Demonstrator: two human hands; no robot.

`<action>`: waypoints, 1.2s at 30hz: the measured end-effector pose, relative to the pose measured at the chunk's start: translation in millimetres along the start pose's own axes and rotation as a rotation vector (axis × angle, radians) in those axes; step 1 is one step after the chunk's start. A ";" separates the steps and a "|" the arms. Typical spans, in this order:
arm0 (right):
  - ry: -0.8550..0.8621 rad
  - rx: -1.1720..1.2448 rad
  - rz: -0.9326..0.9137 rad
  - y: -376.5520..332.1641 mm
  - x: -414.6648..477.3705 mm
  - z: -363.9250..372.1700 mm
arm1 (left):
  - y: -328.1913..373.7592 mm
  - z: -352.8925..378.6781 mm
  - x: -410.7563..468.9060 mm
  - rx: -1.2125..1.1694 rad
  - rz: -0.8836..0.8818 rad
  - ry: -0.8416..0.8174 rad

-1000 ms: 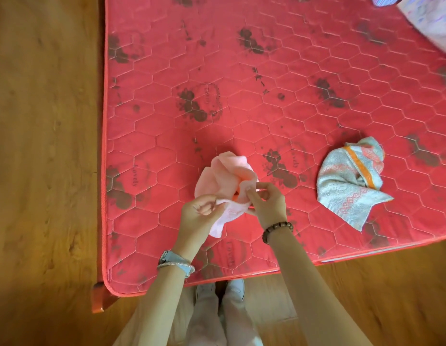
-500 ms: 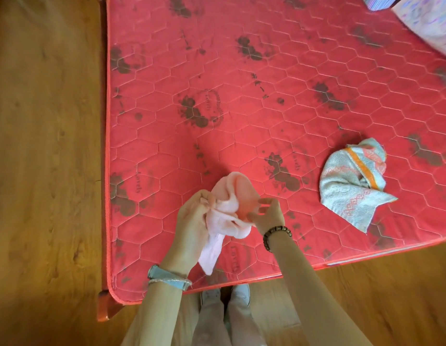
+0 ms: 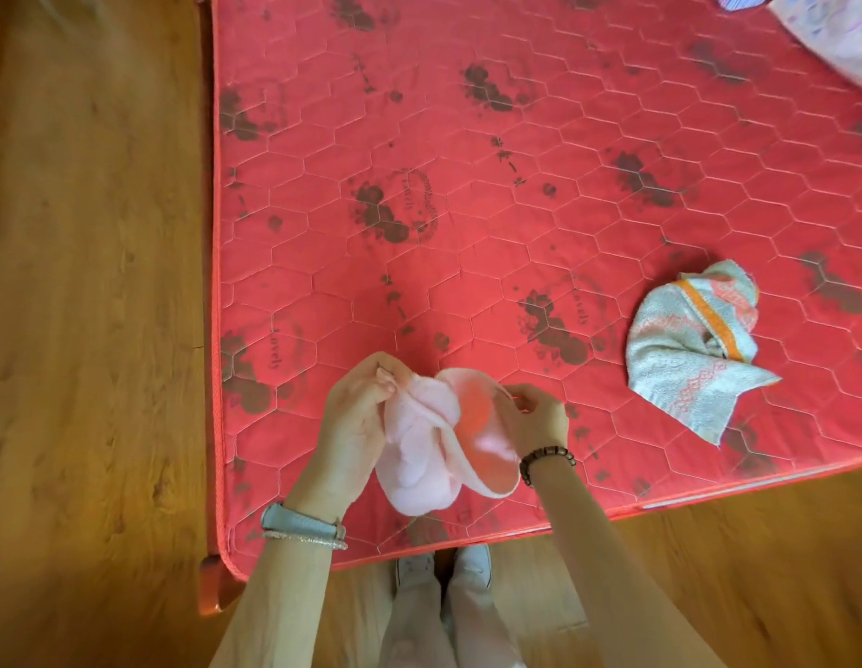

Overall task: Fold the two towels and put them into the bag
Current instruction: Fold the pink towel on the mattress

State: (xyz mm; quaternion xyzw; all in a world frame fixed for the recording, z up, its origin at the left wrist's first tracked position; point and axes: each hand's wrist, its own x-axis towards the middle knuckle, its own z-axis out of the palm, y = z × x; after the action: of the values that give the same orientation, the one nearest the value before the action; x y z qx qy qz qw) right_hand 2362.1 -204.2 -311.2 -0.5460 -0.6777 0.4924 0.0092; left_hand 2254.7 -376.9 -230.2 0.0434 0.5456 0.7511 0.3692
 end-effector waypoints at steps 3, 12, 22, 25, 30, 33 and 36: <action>0.057 0.013 -0.038 -11.1 -1.8 -10.8 | -4.0 -11.6 -0.1 0.262 0.058 0.152; 0.349 0.075 -0.160 -28.4 14.7 -65.8 | 10.2 -59.9 1.6 0.584 0.208 0.506; 0.332 -0.075 -0.362 -21.4 24.2 -73.8 | 7.2 -71.6 9.9 1.096 0.440 0.518; 0.355 -0.171 -0.517 -21.9 24.3 -76.9 | 7.3 -75.6 10.9 1.131 0.438 0.553; 0.422 -0.330 -0.689 -15.6 24.0 -74.9 | 10.9 -74.7 12.0 1.131 0.475 0.638; 0.366 -0.355 -0.680 -11.5 20.7 -72.8 | 13.9 -72.2 12.0 1.078 0.418 0.675; 0.287 -0.421 -0.581 -4.2 23.7 -71.4 | 16.1 -69.7 13.0 1.139 0.453 0.649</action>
State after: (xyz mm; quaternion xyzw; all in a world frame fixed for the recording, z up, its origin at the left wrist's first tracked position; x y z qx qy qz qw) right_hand 2388.8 -139.2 -284.1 -0.3846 -0.8823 0.2380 0.1306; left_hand 2204.5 -426.1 -248.8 0.1162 0.9152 0.3814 -0.0589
